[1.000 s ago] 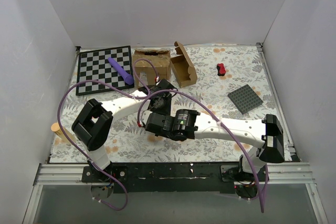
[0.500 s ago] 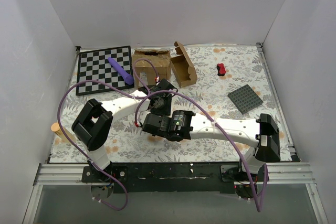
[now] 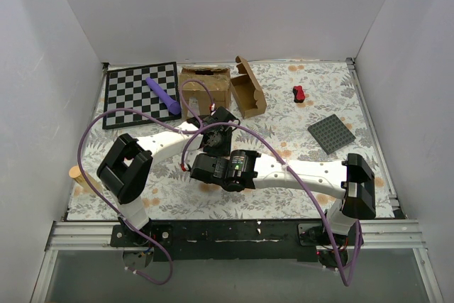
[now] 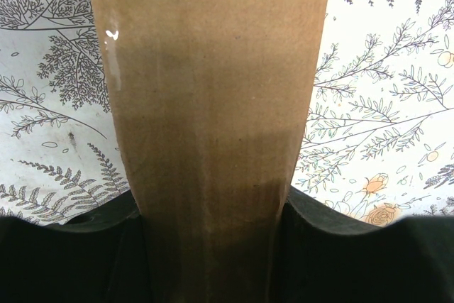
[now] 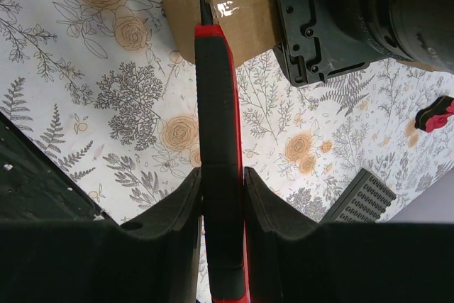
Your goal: Unpack the express box
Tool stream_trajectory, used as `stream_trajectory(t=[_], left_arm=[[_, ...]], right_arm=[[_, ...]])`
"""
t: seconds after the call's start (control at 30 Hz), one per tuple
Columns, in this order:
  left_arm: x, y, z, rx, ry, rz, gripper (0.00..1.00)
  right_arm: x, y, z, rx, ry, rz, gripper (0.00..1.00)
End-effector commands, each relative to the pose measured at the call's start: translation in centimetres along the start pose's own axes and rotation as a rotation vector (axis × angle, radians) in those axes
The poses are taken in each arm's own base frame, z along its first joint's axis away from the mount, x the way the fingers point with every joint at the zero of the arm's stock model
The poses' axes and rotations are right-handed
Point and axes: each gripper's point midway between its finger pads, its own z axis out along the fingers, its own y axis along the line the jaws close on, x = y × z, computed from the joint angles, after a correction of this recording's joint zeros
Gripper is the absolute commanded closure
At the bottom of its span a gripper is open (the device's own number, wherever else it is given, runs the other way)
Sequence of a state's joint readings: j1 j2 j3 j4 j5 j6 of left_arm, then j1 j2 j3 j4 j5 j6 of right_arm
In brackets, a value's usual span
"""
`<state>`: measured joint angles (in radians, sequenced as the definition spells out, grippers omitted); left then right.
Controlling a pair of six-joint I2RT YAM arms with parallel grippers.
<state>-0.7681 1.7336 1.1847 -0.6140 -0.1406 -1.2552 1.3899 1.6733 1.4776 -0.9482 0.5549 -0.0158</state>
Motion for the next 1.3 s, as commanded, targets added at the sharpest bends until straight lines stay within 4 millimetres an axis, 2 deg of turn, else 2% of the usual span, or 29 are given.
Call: stream_trajectory(t=[0.0, 0.37, 0.67, 0.77, 0.97, 1.27], left_arm=[[-0.7, -1.4, -1.6, 0.051, -0.022, -0.007, 0.62], [-0.8, -1.5, -1.5, 0.051, -0.020, -0.008, 0.62], [-0.6, -1.5, -1.4, 0.052, -0.013, -0.010, 0.62], [-0.6, -1.5, -1.4, 0.052, -0.013, -0.012, 0.63], [-0.6, -1.6, -1.4, 0.054, -0.010, -0.015, 0.63], [-0.5, -1.6, -1.2, 0.053, -0.005, -0.012, 0.63]], right_arm=[[-1.0, -0.4, -0.3, 0.012, -0.034, 0.030, 0.99], [0.5, 0.2, 0.6, 0.004, 0.015, 0.004, 0.99], [1.5, -0.4, 1.0, 0.046, 0.040, 0.023, 0.99], [1.4, -0.6, 0.8, 0.049, 0.032, 0.029, 0.99], [-0.2, -0.9, -0.1, 0.038, -0.037, 0.062, 0.99], [-0.7, -1.3, -0.4, 0.048, -0.069, 0.072, 0.99]])
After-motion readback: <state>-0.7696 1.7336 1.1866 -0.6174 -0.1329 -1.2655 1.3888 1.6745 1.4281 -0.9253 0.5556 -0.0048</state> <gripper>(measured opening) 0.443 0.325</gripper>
